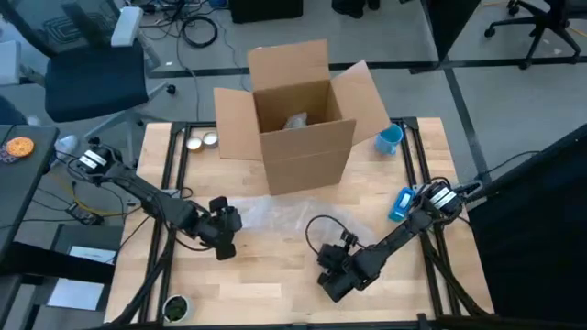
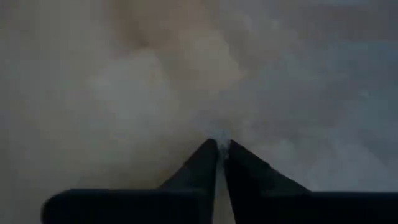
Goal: Wrap mug
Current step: Wrap the blue cup with bubble wrap
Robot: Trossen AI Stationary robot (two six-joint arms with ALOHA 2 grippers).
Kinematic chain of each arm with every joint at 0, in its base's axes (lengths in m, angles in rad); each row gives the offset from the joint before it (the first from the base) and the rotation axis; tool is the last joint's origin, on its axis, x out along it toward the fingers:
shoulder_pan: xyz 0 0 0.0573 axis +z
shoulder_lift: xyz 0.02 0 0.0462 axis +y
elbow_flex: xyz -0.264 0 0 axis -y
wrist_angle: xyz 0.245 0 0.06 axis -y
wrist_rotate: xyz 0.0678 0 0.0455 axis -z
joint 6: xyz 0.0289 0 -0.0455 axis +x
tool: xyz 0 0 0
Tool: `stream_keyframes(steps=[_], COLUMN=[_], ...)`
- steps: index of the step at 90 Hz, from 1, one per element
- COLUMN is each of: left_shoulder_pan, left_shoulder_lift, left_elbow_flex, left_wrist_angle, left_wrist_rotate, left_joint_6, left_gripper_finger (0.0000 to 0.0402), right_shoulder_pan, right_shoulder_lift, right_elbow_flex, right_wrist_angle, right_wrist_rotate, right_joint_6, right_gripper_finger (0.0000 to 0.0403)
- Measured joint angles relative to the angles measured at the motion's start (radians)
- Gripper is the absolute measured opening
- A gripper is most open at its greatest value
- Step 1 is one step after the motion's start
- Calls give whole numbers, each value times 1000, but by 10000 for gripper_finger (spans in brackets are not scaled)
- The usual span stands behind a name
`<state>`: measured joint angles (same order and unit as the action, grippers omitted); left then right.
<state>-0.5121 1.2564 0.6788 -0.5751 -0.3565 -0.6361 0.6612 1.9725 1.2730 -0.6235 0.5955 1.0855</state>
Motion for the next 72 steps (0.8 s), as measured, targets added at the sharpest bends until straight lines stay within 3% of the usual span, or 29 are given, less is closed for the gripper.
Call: stream_keyframes(steps=[13,31,43,52,62,72], left_shoulder_pan=[-13,-57,-79,-79,-56,-11], left_shoulder_lift=[0,0,0,0,0,0], left_elbow_flex=[21,108,181,215,231,231], left_wrist_angle=[-8,-85,-185,-262,-391,-494], left_wrist_rotate=[83,242,304,337,393,343], left_joint_6=[0,3,4,8,22,61], left_gripper_finger=[0,0,0,0,0,0], right_shoulder_pan=[58,159,225,257,268,254], right_shoulder_lift=[-95,-243,-330,-370,-402,-404], right_elbow_flex=[1,2,2,3,3,2], right_wrist_angle=[21,107,98,-3,-200,-415], right_wrist_rotate=[-26,-176,-142,-34,16,28], right_joint_6=[-24,-22,-6,14,103,226], right_gripper_finger=[0,0,0,0,0,0])
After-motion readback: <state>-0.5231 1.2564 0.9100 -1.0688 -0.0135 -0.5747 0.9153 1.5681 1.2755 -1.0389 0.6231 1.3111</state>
